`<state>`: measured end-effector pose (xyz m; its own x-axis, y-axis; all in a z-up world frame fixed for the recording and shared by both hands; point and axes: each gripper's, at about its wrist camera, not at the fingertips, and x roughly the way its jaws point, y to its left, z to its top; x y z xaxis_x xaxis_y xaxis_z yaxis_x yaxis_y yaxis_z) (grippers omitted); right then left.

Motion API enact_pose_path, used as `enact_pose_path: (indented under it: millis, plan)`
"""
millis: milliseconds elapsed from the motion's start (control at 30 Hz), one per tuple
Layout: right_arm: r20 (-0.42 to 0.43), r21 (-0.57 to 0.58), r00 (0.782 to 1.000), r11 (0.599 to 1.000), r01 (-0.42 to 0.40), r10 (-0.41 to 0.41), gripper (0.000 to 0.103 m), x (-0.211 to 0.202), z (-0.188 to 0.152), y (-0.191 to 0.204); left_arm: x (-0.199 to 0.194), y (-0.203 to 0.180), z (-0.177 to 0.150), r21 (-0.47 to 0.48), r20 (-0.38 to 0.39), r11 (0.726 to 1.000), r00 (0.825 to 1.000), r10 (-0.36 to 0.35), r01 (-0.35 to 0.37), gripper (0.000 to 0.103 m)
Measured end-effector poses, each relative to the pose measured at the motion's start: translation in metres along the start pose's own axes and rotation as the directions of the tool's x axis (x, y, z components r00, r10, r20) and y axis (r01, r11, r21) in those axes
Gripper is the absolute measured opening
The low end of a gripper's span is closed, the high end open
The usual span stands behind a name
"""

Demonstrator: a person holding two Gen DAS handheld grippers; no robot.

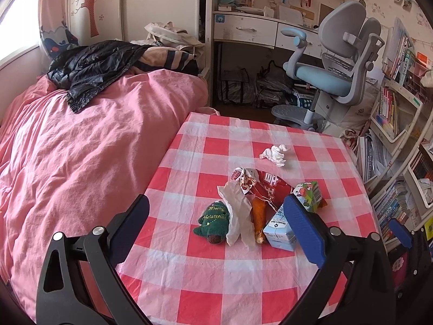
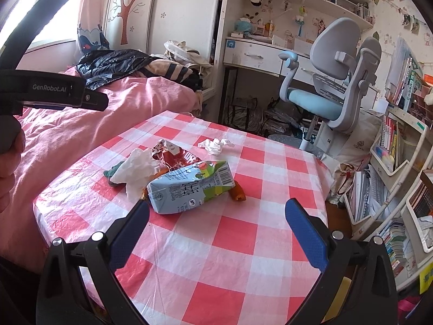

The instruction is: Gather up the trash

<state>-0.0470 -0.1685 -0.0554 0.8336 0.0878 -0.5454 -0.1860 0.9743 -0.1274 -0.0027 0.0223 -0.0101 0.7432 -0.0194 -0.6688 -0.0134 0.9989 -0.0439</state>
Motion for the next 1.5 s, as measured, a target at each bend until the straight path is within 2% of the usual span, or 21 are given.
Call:
enact_pose_path:
  millis: [1000,1500]
  plan:
    - [-0.042,-0.013,0.999,1.000,0.002,-0.002,0.097,0.0028,-0.0003,0.0011,-0.0001,-0.0001,0.0007,-0.002,-0.002,1.000,1.000,-0.001,0.001,0.096]
    - [-0.025,-0.002,1.000,1.000,-0.007,0.007,0.097,0.0014,-0.0026,0.0055,-0.0001,-0.0005,0.0007,-0.002,-0.001,1.000,1.000,-0.001,0.001,0.096]
